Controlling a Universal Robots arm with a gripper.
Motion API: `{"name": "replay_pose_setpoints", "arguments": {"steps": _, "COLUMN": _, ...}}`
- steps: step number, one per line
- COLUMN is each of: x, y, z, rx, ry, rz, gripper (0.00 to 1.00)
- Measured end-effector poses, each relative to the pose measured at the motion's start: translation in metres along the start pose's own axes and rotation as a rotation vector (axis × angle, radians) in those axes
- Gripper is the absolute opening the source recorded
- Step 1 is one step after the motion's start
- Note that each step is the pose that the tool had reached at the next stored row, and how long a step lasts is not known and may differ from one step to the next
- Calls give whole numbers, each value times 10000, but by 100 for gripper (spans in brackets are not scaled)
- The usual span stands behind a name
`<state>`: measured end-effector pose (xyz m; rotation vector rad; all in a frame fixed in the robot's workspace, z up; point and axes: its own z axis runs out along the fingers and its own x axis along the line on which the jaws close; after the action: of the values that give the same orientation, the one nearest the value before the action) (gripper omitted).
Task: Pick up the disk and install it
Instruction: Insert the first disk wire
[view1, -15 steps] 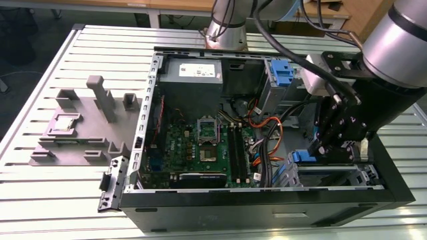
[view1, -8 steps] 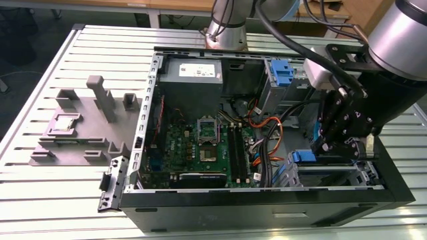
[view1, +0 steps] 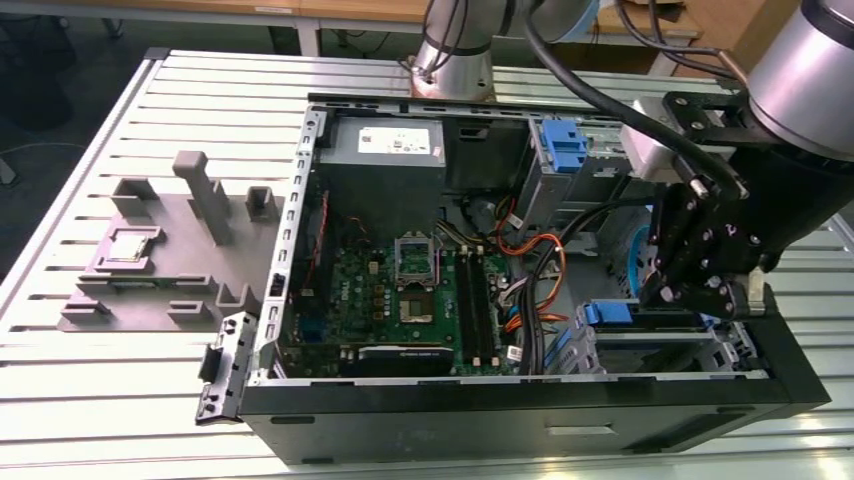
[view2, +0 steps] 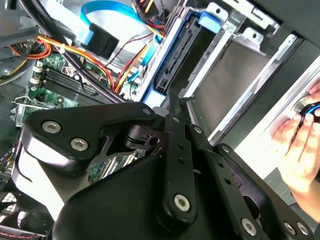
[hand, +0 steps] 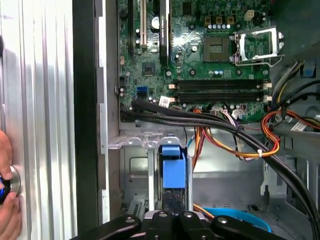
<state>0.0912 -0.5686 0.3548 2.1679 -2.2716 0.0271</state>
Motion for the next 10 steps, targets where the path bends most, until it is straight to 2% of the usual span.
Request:
{"name": "replay_pose_setpoints", "arguments": {"steps": 6, "x": -8, "y": -12, "z": -140, "rx": 57, "ry": -2, "rz": 0, "gripper": 10}}
{"name": "replay_pose_setpoints", "arguments": {"steps": 10, "x": -17, "y": -22, "z": -138, "rx": 85, "ry": 2, "rz": -105, "gripper": 10}}
